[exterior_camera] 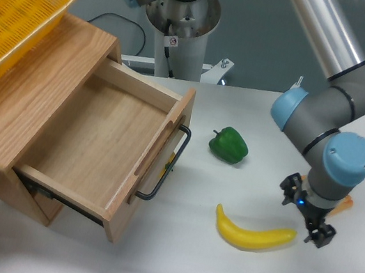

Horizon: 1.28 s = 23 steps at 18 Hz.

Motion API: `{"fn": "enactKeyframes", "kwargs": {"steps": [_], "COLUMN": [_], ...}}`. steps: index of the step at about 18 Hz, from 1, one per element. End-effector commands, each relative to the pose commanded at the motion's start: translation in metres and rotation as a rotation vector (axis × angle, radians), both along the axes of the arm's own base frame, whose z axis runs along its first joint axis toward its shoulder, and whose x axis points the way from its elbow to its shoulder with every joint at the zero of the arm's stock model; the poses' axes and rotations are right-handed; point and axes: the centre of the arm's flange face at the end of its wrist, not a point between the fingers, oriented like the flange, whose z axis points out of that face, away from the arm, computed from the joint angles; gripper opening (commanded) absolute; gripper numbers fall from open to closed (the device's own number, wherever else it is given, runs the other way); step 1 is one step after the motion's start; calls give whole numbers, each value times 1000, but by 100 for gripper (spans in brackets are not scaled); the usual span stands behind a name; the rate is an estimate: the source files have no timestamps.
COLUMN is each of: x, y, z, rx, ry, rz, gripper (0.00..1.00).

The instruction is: Pick up the banana

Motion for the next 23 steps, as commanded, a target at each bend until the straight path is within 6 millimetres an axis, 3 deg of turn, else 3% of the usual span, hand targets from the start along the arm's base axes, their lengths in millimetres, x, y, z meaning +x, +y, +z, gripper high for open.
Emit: {"fn": "enactKeyframes", "kwargs": {"steps": [5, 12, 23], "x": [5, 15, 17], "y": [10, 29, 34], "z": [-19, -25, -38], "rx": [-7, -5, -5], "ry": [-24, -22, -10], "rz": [-11, -18, -37], "gripper": [100, 100, 88]}}
